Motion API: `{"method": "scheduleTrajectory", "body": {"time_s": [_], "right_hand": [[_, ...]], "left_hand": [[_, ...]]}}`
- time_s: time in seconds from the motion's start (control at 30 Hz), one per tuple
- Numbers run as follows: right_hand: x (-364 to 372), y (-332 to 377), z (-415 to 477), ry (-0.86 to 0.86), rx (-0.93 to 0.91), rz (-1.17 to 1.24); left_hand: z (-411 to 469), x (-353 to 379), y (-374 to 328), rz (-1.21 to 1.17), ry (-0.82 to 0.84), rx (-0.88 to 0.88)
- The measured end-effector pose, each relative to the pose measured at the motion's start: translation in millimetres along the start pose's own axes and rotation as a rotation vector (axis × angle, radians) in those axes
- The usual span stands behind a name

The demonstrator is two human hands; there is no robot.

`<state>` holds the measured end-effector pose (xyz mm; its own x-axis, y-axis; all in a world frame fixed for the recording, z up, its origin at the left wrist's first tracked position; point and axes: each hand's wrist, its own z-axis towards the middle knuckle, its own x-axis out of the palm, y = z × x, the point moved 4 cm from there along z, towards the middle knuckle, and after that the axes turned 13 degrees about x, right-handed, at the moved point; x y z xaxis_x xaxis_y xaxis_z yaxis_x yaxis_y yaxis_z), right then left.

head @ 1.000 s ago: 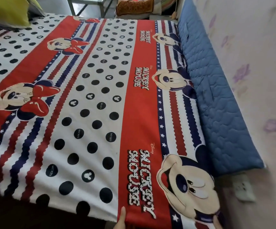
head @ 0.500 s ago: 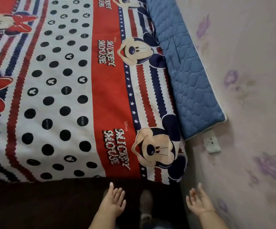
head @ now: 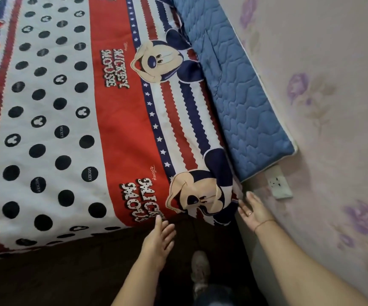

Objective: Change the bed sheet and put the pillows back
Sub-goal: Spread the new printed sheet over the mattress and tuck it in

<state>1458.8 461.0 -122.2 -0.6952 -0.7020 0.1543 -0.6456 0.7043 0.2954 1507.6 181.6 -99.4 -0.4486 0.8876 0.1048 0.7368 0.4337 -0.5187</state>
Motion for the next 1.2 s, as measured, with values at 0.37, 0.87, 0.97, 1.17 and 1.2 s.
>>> {"method": "scheduleTrajectory", "body": {"time_s": [0.37, 0.87, 0.97, 1.17, 1.2], "right_hand": [[36.9, 28.6, 51.7, 0.056, -0.130, -0.241], [-1.2, 32.7, 19.3, 0.069, -0.335, 0.136], [0.7, 33.7, 8.1, -0.021, -0.397, 0.164], [-0.8, 9.5, -7.7, -0.314, -0.414, 0.012], [0.8, 4.5, -11.3, -0.316, -0.396, 0.007]], "left_hand": [[85.3, 102.2, -104.5, 1.203, 0.182, 0.890], [104.4, 103.2, -78.2, 1.504, 0.400, 0.626], [97.9, 111.3, -78.7, 1.441, 0.426, 0.599], [91.4, 126.9, -87.5, 1.484, 0.487, 0.604], [90.4, 129.0, -90.2, 1.495, 0.489, 0.605]]}}
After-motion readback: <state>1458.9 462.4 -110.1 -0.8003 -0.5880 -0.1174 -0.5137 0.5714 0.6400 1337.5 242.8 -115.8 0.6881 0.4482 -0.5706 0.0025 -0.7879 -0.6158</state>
